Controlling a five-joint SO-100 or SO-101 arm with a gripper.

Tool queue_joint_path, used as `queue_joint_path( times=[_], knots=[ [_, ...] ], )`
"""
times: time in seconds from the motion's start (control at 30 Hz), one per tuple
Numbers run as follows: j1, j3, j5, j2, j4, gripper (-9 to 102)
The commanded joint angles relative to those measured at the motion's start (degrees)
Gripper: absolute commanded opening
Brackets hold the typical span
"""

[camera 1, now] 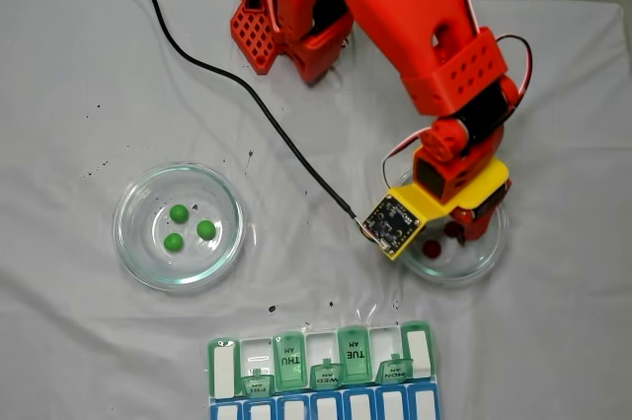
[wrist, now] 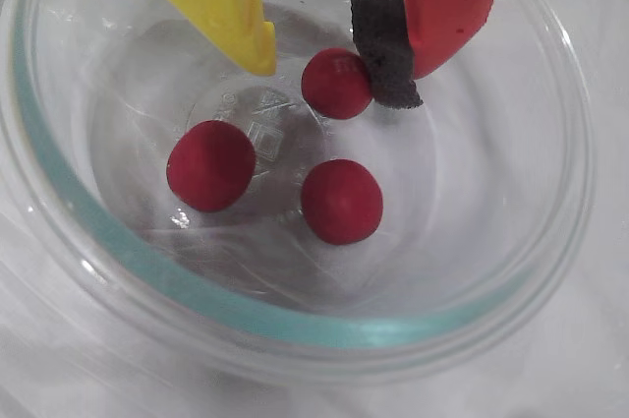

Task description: Sort medicines into box.

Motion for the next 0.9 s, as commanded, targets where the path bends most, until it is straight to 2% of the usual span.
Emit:
queue_joint_path(
  times=[0.0,0.33,0.53,0.87],
  knots=[
    [-0.62,-1.32,0.18,-0.26,-0.09,16],
    [-1.14,-1.14,0.18,-1.41,-0.53,17],
    [-1.41,-4.31,0.7,-1.23,2.81,17],
    [-4.31,-18.72,5.27,-5.89,17.84,14]
  ],
)
